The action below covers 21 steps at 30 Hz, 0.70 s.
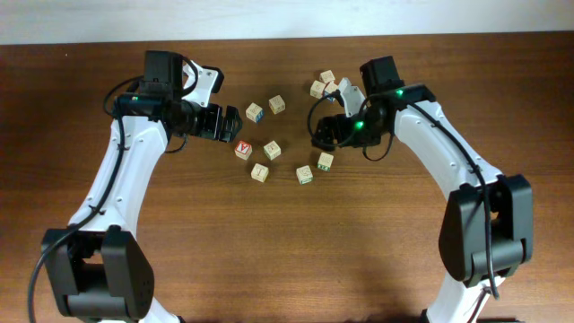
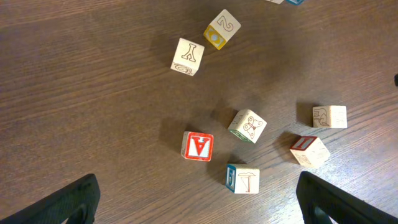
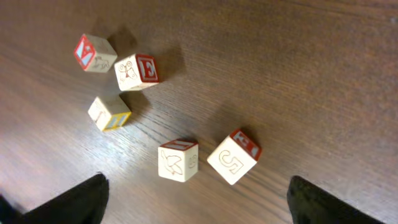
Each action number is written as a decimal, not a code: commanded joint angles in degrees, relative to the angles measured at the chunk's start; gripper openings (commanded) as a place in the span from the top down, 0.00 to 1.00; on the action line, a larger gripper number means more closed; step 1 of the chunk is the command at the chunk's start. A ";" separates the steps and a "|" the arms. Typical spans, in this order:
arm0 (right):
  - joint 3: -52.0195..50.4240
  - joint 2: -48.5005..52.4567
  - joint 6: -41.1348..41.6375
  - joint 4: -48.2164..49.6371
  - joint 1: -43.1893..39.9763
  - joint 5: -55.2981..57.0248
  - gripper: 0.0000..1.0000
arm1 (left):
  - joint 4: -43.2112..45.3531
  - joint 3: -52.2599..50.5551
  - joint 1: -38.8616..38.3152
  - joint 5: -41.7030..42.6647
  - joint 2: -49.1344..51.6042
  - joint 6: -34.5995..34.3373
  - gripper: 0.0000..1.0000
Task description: Rotate 5 blocks
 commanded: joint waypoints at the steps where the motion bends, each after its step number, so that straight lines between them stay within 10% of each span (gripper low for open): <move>1: 1.16 0.28 12.00 0.04 0.70 8.46 0.25 | -0.26 1.11 -0.02 -2.60 0.35 1.03 0.01; 5: 1.16 0.28 26.80 -2.05 2.56 19.76 0.30 | -1.62 2.01 -0.02 -20.63 0.35 -11.56 0.01; 21: 1.14 7.85 33.51 1.84 11.82 30.01 0.51 | -7.69 8.57 -5.25 -26.99 0.37 -13.35 0.01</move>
